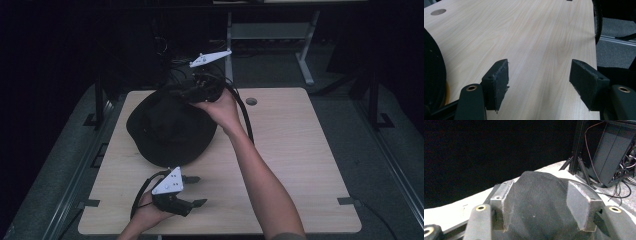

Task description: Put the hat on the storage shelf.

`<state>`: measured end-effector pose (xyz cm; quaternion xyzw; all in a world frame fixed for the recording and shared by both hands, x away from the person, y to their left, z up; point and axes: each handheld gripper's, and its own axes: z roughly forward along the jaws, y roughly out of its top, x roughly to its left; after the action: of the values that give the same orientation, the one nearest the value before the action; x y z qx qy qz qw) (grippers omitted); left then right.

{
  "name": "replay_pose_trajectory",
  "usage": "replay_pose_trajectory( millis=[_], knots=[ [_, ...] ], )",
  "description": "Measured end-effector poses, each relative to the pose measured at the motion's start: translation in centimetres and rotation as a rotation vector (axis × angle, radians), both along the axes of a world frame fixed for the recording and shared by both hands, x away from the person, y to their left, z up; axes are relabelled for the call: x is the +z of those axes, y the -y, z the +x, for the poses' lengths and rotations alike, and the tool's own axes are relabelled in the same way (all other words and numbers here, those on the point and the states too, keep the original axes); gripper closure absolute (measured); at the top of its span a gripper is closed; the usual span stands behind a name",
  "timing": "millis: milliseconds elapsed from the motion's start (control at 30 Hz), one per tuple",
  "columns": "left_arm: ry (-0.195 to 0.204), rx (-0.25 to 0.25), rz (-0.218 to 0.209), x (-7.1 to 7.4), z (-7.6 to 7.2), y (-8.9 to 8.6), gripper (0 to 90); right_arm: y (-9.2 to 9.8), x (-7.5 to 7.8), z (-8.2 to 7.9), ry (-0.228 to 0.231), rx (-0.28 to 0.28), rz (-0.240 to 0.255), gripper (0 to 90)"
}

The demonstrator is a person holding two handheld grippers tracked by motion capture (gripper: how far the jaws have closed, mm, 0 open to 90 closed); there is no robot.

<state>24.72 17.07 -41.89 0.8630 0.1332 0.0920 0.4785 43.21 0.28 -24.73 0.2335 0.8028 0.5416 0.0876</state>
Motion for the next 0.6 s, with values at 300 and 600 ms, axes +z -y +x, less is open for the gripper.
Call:
replay_pose_trajectory(
  millis=[300,600],
  knots=[
    [-0.005,-0.001,0.004,-0.1,0.1,0.0,31.1,0.7,-0.2,0.0,-0.008,-0.008,0.010,38.1],
    [-0.011,0.004,-0.001,-0.2,0.1,-0.2,31.1,2.0,0.2,-0.4,-0.002,-0.020,0.012,36.7]
  ],
)
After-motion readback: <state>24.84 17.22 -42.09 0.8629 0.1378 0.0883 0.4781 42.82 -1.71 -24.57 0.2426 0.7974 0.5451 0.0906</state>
